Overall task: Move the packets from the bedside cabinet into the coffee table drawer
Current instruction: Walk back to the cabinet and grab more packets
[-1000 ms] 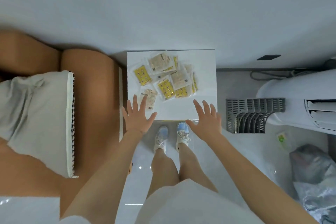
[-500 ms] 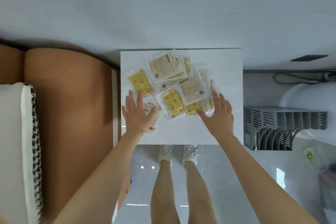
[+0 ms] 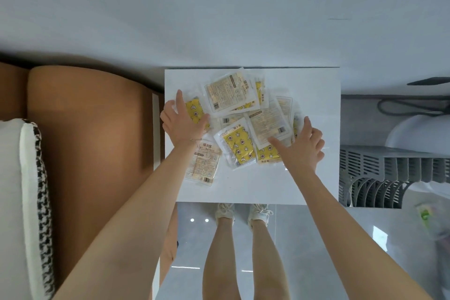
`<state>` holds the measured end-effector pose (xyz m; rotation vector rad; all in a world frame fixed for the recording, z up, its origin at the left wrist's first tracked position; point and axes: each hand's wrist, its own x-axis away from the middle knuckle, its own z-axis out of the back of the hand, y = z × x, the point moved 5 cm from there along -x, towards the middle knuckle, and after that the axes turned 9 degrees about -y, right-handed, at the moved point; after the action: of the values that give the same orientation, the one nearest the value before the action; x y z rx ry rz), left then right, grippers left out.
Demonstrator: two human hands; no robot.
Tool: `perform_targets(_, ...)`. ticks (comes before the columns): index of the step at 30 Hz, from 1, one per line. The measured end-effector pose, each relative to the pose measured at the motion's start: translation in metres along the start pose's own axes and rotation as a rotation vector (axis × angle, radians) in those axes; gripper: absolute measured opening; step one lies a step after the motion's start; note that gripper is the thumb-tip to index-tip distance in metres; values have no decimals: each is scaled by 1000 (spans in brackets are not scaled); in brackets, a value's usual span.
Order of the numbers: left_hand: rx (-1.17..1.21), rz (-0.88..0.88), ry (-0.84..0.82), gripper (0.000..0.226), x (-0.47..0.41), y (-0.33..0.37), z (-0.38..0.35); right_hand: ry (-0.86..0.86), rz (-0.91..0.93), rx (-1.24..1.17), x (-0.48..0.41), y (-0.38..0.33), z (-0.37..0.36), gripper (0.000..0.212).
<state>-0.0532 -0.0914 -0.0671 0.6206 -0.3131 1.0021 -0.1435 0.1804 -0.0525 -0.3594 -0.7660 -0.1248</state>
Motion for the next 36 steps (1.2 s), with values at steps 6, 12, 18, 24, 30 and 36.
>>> perform_targets(6, 99, -31, -42, 92, -4, -9, 5, 18, 19, -437, -5, 11, 10, 70)
perform_targets(12, 144, 202, -54, 100, -3, -41, 15, 147, 82, -287, -1, 0, 10, 66)
perform_targets(18, 511, 250, -81, 98, 4, -78, 14, 62, 88, -4, -6, -12, 4, 77)
perform_targets(24, 629, 130, -87, 41, 16, -87, 21, 159, 141, -213, 0, 4, 20, 10)
perform_targets(30, 645, 10, -18, 12, 53, -92, 35, 173, 65, -765, 27, 16, 29, 7)
perform_targets(36, 720, 84, -263, 31, 95, -95, 15, -112, -67, -1234, 43, 27, 4, 32)
